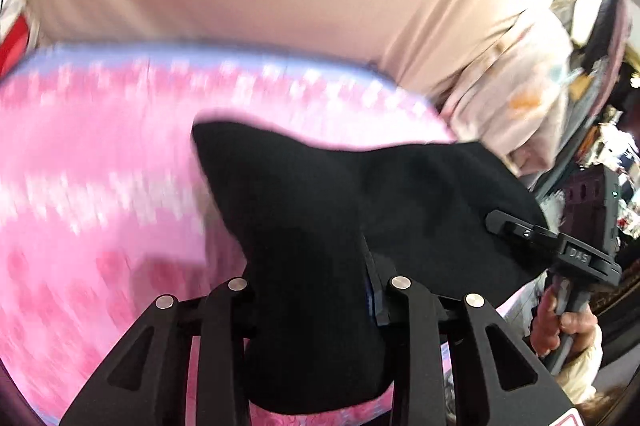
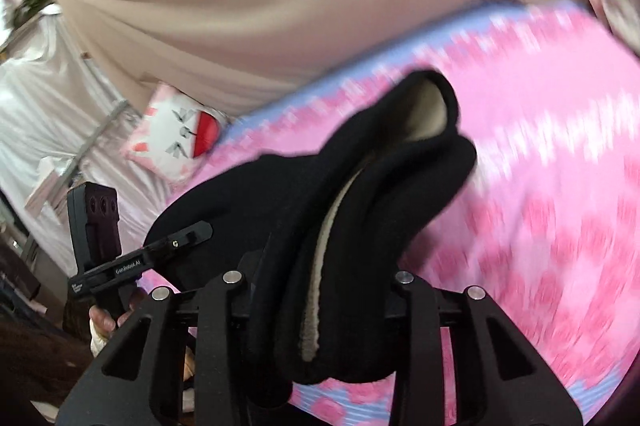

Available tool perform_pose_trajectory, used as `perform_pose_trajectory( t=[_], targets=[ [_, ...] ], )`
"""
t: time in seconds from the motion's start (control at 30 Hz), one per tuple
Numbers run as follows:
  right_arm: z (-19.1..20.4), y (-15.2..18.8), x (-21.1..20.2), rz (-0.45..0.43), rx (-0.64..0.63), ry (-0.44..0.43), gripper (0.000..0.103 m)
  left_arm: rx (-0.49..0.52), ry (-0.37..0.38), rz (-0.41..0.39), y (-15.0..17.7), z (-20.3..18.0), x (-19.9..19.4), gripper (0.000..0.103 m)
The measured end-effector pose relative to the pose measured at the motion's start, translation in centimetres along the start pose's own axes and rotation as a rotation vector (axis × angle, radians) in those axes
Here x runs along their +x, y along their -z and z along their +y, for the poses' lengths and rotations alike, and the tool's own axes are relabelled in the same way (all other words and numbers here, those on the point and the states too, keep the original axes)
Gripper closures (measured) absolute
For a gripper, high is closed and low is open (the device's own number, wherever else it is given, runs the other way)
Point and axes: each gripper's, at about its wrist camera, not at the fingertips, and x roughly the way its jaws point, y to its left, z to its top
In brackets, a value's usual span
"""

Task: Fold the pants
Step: 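Grasp the folded pants with both tools and lift them, then lower the pants onto the bed and open both tools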

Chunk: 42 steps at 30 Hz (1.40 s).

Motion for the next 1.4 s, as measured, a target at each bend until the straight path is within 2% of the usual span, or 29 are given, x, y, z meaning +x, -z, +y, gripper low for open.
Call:
perform_pose_trajectory(
  t=[0.1,0.2,0.3,0.4,0.5,0.57,0.7,0.77,0.8,0.9,0.97,1.03,1.07,1.13,1.17,1.23,1.27,1.3,1.37,1.4],
  targets=[
    [2.3,-3.8,-1.9,-0.065,-0.068,-0.045,0.07,0.06,0.022,-0.124,-4.3,-1.4,-3.5,0.075],
    [5.3,-8.7,-3.4,-0.157,-0.156,-0.086,0.07,0.141,0.007,-0.263,-8.8,-2.9,-6.7,0.074],
    [7.5,-13.7,-3.8,-0.247,-0.24,-0.108,0.069,0.19,-0.021,-0.38,-12.9,-3.5,-8.2,0.074],
    [7.9,-18.0,-2.4,-0.304,-0.283,-0.117,0.069,0.197,-0.039,-0.446,-16.4,-2.4,-7.4,0.074],
    [6.3,-21.2,1.2,-0.33,-0.29,-0.117,0.069,0.204,-0.052,-0.489,-19.1,-0.7,-4.3,0.073],
    [3.8,-22.8,5.0,-0.319,-0.268,-0.113,0.069,0.203,-0.078,-0.475,-20.3,0.8,-1.1,0.073],
    [-2.3,-23.7,12.1,-0.244,-0.177,-0.094,0.069,0.191,-0.135,-0.378,-21.2,4.8,7.6,0.073],
    [-6.2,-23.0,16.5,-0.181,-0.119,-0.071,0.069,0.165,-0.152,-0.309,-20.6,7.0,12.0,0.073],
    [-7.6,-22.4,17.7,-0.156,-0.102,-0.062,0.069,0.136,-0.16,-0.249,-19.9,8.8,15.0,0.073],
    [-12.9,-19.4,23.2,-0.021,-0.015,-0.022,0.069,0.072,-0.162,-0.103,-17.6,12.0,20.2,0.073],
    [-14.8,-17.4,25.3,0.045,0.025,0.001,0.069,0.022,-0.164,-0.021,-16.0,13.8,22.5,0.072],
    [-16.5,-15.8,25.9,0.056,0.071,-0.018,0.065,-0.012,-0.146,-0.002,-14.3,14.9,23.1,0.064],
    [-17.2,-15.6,26.1,0.066,0.104,-0.04,0.06,-0.02,-0.152,0.008,-13.8,15.2,23.2,0.054],
    [-17.8,-15.4,26.3,0.1,0.134,-0.021,0.038,-0.032,-0.203,0.025,-13.1,15.7,23.5,0.03],
    [-18.0,-15.4,26.1,0.103,0.144,0.009,0.028,-0.047,-0.244,0.026,-12.8,16.2,23.5,0.013],
    [-17.9,-15.0,24.8,0.113,0.163,0.033,0.027,-0.081,-0.249,0.035,-11.9,16.7,22.5,0.012],
    [-17.9,-14.8,23.7,0.111,0.177,0.062,0.022,-0.095,-0.247,0.046,-11.6,16.8,21.7,0.012],
    [-17.8,-14.5,22.4,0.099,0.185,0.107,0.016,-0.106,-0.272,0.049,-11.0,16.7,20.2,0.013],
    [-16.0,-13.3,18.1,0.04,0.163,0.243,0.012,-0.096,-0.331,0.016,-10.2,16.0,16.9,0.013],
    [-15.2,-12.4,16.3,0.012,0.135,0.309,0.012,-0.076,-0.391,-0.012,-9.6,15.2,14.7,0.013]
  ],
)
